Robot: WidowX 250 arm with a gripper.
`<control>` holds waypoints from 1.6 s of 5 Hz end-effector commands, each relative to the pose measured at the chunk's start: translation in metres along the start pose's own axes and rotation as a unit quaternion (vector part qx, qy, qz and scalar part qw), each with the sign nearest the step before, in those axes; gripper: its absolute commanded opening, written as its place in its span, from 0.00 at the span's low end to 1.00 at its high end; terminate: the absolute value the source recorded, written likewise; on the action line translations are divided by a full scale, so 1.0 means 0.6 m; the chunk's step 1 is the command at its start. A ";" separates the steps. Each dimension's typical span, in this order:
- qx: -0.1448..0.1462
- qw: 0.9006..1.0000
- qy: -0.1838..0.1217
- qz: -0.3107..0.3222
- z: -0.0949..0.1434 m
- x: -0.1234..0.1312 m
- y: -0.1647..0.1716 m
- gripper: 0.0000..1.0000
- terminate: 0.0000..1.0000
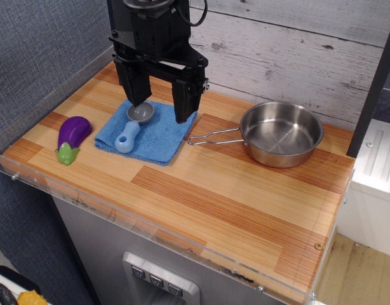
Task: Place the purple eggplant in the silver pot.
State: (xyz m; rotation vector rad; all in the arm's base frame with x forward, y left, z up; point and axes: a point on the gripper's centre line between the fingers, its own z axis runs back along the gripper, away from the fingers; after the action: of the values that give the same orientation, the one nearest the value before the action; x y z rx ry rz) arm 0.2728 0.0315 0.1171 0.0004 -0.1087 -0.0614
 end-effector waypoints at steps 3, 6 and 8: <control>0.021 0.999 0.013 0.031 -0.013 -0.035 0.113 1.00 0.00; 0.058 0.995 0.042 0.071 -0.065 -0.053 0.218 1.00 0.00; 0.066 0.992 0.070 0.084 -0.101 -0.056 0.259 1.00 0.00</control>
State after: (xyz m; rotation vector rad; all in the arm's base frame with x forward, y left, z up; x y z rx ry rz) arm 0.2531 0.1811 0.0387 0.1031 0.0689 0.0990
